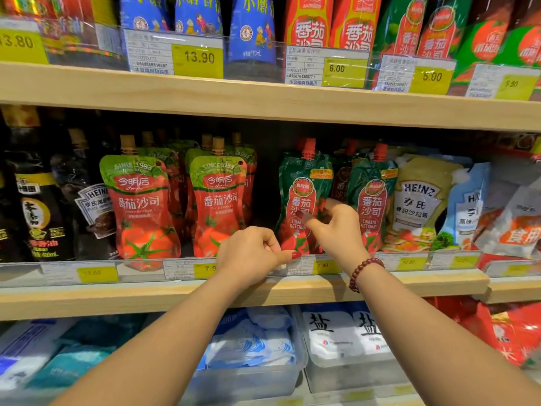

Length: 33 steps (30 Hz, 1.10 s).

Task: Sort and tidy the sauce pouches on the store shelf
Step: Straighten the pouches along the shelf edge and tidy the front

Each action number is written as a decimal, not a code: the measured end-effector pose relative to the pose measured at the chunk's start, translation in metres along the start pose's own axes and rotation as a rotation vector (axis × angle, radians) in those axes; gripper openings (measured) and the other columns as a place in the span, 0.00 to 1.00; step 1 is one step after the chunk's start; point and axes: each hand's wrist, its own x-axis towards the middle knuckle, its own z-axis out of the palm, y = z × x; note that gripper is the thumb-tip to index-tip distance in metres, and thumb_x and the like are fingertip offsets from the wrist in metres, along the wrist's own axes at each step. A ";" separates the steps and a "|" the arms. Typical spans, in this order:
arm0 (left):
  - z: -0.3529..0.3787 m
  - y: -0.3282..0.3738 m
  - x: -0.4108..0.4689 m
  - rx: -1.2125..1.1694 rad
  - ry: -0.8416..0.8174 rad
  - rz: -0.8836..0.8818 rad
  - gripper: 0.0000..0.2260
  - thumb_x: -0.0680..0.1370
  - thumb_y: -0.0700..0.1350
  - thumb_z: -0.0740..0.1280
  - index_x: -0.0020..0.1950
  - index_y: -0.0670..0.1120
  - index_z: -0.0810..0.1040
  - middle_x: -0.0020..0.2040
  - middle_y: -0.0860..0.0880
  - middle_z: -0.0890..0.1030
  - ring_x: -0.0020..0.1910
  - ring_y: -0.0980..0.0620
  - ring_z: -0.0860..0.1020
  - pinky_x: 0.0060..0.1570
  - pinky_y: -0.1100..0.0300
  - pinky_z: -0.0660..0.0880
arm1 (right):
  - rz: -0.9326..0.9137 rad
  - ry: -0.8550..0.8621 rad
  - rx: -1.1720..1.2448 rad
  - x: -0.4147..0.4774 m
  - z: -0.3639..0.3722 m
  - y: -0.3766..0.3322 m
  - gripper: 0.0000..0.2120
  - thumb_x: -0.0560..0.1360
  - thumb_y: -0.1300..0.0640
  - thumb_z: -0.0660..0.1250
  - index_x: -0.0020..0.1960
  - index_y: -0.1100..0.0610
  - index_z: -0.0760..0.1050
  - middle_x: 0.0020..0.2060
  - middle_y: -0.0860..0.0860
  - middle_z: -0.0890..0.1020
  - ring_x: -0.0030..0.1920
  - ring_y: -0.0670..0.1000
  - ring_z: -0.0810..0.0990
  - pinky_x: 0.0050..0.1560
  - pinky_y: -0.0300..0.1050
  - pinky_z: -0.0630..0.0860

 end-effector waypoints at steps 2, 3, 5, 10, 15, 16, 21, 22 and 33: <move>0.000 0.000 0.000 0.006 0.009 0.002 0.16 0.66 0.63 0.71 0.31 0.52 0.76 0.21 0.59 0.75 0.28 0.60 0.76 0.32 0.62 0.69 | 0.046 0.005 -0.013 0.002 0.004 0.000 0.15 0.72 0.48 0.70 0.53 0.57 0.77 0.29 0.54 0.80 0.24 0.50 0.71 0.26 0.42 0.69; 0.000 0.000 0.000 0.008 0.013 0.001 0.15 0.66 0.63 0.71 0.31 0.52 0.76 0.22 0.59 0.75 0.28 0.60 0.76 0.32 0.62 0.69 | 0.070 0.008 -0.013 0.003 0.006 0.001 0.16 0.71 0.48 0.70 0.53 0.57 0.77 0.28 0.55 0.79 0.24 0.50 0.70 0.25 0.42 0.69; 0.000 -0.001 0.001 0.013 0.019 -0.002 0.15 0.65 0.63 0.71 0.31 0.52 0.76 0.23 0.58 0.75 0.29 0.60 0.76 0.32 0.61 0.70 | 0.095 0.018 -0.011 0.004 0.008 0.001 0.15 0.71 0.48 0.70 0.50 0.58 0.76 0.28 0.56 0.79 0.24 0.50 0.70 0.25 0.44 0.70; -0.001 0.001 -0.001 0.014 0.001 0.002 0.17 0.66 0.65 0.70 0.32 0.51 0.76 0.25 0.57 0.78 0.30 0.58 0.78 0.35 0.59 0.74 | 0.061 0.041 -0.044 -0.001 0.009 -0.001 0.10 0.71 0.47 0.70 0.45 0.51 0.72 0.27 0.45 0.75 0.24 0.45 0.71 0.25 0.37 0.64; -0.009 0.005 -0.003 0.008 -0.065 0.002 0.16 0.66 0.63 0.70 0.34 0.51 0.77 0.27 0.55 0.80 0.31 0.57 0.78 0.37 0.59 0.74 | 0.129 0.031 -0.002 -0.003 0.004 -0.007 0.15 0.69 0.47 0.72 0.48 0.57 0.76 0.32 0.48 0.80 0.30 0.47 0.77 0.30 0.43 0.74; -0.010 0.005 -0.004 -0.007 -0.066 0.013 0.14 0.67 0.62 0.70 0.34 0.51 0.77 0.28 0.55 0.81 0.31 0.57 0.78 0.37 0.59 0.75 | 0.135 0.049 0.002 -0.006 0.003 -0.007 0.16 0.68 0.46 0.72 0.49 0.56 0.76 0.33 0.47 0.80 0.32 0.46 0.78 0.32 0.43 0.75; -0.021 -0.005 -0.020 -0.246 -0.005 0.147 0.08 0.71 0.47 0.71 0.32 0.54 0.78 0.34 0.57 0.80 0.36 0.62 0.78 0.39 0.62 0.76 | 0.119 0.180 -0.129 -0.024 -0.012 -0.006 0.22 0.68 0.41 0.70 0.57 0.51 0.73 0.43 0.45 0.79 0.42 0.47 0.79 0.37 0.44 0.75; -0.026 -0.009 -0.023 -0.283 0.038 0.174 0.08 0.71 0.46 0.71 0.32 0.54 0.78 0.34 0.58 0.80 0.36 0.64 0.77 0.38 0.68 0.73 | 0.084 0.211 -0.152 -0.026 -0.015 -0.008 0.20 0.68 0.40 0.69 0.55 0.50 0.73 0.42 0.44 0.79 0.41 0.46 0.78 0.34 0.41 0.72; -0.090 -0.085 -0.054 -0.292 0.414 0.147 0.13 0.71 0.40 0.70 0.33 0.57 0.75 0.36 0.58 0.79 0.40 0.62 0.77 0.39 0.73 0.70 | -0.298 -0.055 0.056 -0.062 0.061 -0.104 0.10 0.71 0.50 0.68 0.52 0.46 0.75 0.41 0.41 0.80 0.43 0.39 0.78 0.44 0.43 0.78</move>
